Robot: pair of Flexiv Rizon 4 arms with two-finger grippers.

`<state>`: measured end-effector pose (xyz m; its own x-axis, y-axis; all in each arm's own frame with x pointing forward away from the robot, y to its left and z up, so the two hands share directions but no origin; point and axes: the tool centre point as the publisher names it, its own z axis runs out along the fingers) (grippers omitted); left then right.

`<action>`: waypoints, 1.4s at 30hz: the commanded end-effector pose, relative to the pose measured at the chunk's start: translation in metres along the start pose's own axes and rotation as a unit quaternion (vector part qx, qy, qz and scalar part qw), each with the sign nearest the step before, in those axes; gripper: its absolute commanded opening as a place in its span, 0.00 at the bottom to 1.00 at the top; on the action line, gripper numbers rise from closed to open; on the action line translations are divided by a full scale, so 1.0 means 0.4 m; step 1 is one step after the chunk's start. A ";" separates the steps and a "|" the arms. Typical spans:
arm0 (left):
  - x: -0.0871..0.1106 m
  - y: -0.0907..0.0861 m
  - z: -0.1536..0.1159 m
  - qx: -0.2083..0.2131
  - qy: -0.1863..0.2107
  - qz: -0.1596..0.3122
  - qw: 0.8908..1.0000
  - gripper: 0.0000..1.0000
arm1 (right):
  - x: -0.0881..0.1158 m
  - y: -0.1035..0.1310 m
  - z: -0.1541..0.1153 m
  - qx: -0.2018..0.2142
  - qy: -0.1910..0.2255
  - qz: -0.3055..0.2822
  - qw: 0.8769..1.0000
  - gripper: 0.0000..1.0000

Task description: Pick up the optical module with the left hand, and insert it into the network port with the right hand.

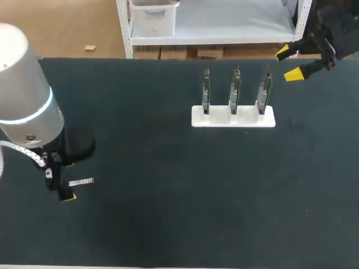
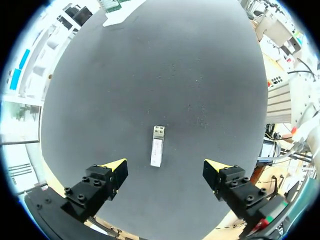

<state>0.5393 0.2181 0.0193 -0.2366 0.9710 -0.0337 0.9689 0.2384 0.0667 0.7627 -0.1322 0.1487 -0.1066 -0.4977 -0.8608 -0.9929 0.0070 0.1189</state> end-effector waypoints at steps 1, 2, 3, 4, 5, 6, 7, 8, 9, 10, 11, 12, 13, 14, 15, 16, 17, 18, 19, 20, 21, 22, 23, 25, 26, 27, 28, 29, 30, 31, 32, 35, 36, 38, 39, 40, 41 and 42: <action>-0.005 0.012 0.023 0.008 -0.002 0.007 1.000 1.00 | 0.001 -0.002 0.001 0.000 0.000 -0.001 1.000 1.00; -0.006 0.014 0.024 0.008 -0.002 0.009 1.000 1.00 | 0.001 -0.002 0.001 0.000 0.000 -0.001 1.000 1.00; -0.007 0.016 0.026 0.009 -0.003 0.011 1.000 1.00 | 0.001 -0.002 0.001 0.000 0.000 -0.001 1.000 1.00; -0.009 0.018 0.028 0.009 -0.003 0.013 1.000 1.00 | 0.001 -0.002 0.001 0.000 0.000 -0.001 1.000 1.00; -0.010 0.020 0.029 0.010 -0.004 0.015 1.000 1.00 | 0.001 -0.002 0.001 0.000 0.000 -0.001 1.000 1.00; -0.011 0.022 0.031 0.011 -0.004 0.018 1.000 1.00 | 0.001 -0.002 0.001 0.000 0.000 -0.001 1.000 1.00; -0.011 0.024 0.033 0.012 -0.004 0.020 1.000 1.00 | 0.001 -0.002 0.001 0.000 0.000 -0.001 1.000 1.00; -0.012 0.024 0.033 0.012 -0.004 0.022 1.000 1.00 | 0.001 -0.002 0.001 0.000 0.000 -0.001 1.000 1.00; -0.012 0.025 0.034 0.013 -0.004 0.023 1.000 1.00 | 0.001 -0.002 0.001 0.000 0.000 -0.001 1.000 1.00; -0.011 0.026 0.036 0.014 -0.004 0.023 1.000 1.00 | 0.001 -0.002 0.001 0.000 0.000 -0.001 1.000 1.00; -0.011 0.026 0.038 0.016 -0.003 0.024 1.000 1.00 | 0.001 -0.002 0.001 0.000 0.000 -0.001 1.000 1.00; -0.010 0.027 0.040 0.017 -0.002 0.026 1.000 1.00 | 0.001 -0.002 0.001 0.000 0.000 -0.001 1.000 1.00; -0.009 0.027 0.042 0.022 -0.003 0.028 0.999 1.00 | 0.001 -0.002 0.001 0.000 0.000 -0.001 1.000 1.00; -0.009 0.026 0.044 0.025 -0.004 0.029 0.999 1.00 | 0.001 -0.002 0.001 0.000 0.000 -0.001 1.000 1.00; -0.008 0.025 0.046 0.026 -0.002 0.030 0.999 1.00 | 0.001 -0.002 0.001 0.000 0.000 -0.001 1.000 1.00; -0.008 0.024 0.048 0.027 0.000 0.033 0.999 1.00 | 0.001 -0.002 0.001 0.000 0.000 -0.001 1.000 1.00; -0.007 0.023 0.050 0.028 0.001 0.034 0.999 1.00 | 0.001 -0.002 0.001 0.000 0.000 -0.001 1.000 1.00; -0.006 0.023 0.052 0.028 0.002 0.035 0.999 1.00 | 0.001 -0.002 0.001 0.000 0.000 -0.001 1.000 1.00; -0.005 0.022 0.053 0.028 0.002 0.035 0.999 1.00 | 0.001 -0.002 0.001 0.000 0.000 -0.001 1.000 1.00; -0.004 0.023 0.054 0.029 0.003 0.035 0.999 1.00 | 0.001 -0.002 0.001 0.000 0.000 -0.001 1.000 1.00; -0.003 0.024 0.056 0.029 0.004 0.036 0.999 1.00 | 0.001 -0.002 0.001 0.000 0.000 -0.001 1.000 1.00; -0.002 0.024 0.056 0.029 0.006 0.038 0.999 1.00 | 0.001 -0.002 0.001 0.000 0.000 -0.001 1.000 1.00; -0.002 0.026 0.058 0.028 0.006 0.039 0.999 1.00 | 0.001 -0.002 0.001 0.000 0.000 -0.001 1.000 1.00; -0.004 0.029 0.063 0.027 0.007 0.041 0.999 1.00 | 0.001 -0.002 0.001 0.000 0.000 -0.001 1.000 1.00; -0.004 0.029 0.066 0.027 0.008 0.044 0.999 1.00 | 0.001 -0.002 0.001 0.000 0.000 -0.001 1.000 1.00; -0.005 0.028 0.069 0.028 0.010 0.046 0.999 1.00 | 0.001 -0.002 0.001 0.000 0.000 -0.001 1.000 1.00; -0.006 0.027 0.073 0.028 0.010 0.046 0.998 1.00 | 0.001 -0.002 0.001 0.000 0.000 -0.001 1.000 1.00; -0.007 0.025 0.076 0.032 0.010 0.047 0.998 1.00 | 0.001 -0.002 0.001 0.000 0.000 -0.001 1.000 1.00; -0.008 0.023 0.079 0.034 0.014 0.049 0.998 1.00 | 0.001 -0.002 0.001 0.000 0.000 -0.001 1.000 1.00; -0.008 0.021 0.082 0.034 0.016 0.051 0.998 1.00 | 0.001 -0.002 0.001 0.000 0.000 -0.001 1.000 1.00; -0.007 0.018 0.086 0.036 0.016 0.052 0.998 1.00 | 0.001 -0.002 0.001 0.000 0.000 -0.001 1.000 1.00; -0.006 0.015 0.089 0.037 0.017 0.052 0.998 1.00 | 0.001 -0.002 0.001 0.000 0.000 -0.001 1.000 1.00; -0.006 0.015 0.089 0.037 0.018 0.052 0.998 1.00 | 0.001 -0.002 0.001 0.000 0.000 -0.001 1.000 1.00; -0.005 0.014 0.090 0.038 0.019 0.050 0.998 1.00 | 0.001 -0.002 0.001 0.000 0.000 -0.001 1.000 1.00; -0.004 0.015 0.091 0.038 0.019 0.050 0.998 1.00 | 0.001 -0.002 0.001 0.000 0.000 -0.001 1.000 1.00; -0.004 0.016 0.092 0.037 0.020 0.049 0.998 1.00 | 0.001 -0.002 0.001 0.000 0.000 -0.001 1.000 1.00; -0.003 0.016 0.093 0.036 0.021 0.048 0.998 1.00 | 0.001 -0.002 0.001 0.000 0.000 -0.001 1.000 1.00; -0.003 0.017 0.095 0.035 0.021 0.045 0.998 1.00 | 0.001 -0.002 0.001 0.000 0.000 -0.001 1.000 1.00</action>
<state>0.5466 0.2184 -0.0159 -0.1477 0.9890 0.0078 0.9890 0.1477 -0.0015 0.7627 -0.1322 0.1487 -0.1066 -0.4977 -0.8608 -0.9929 0.0070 0.1189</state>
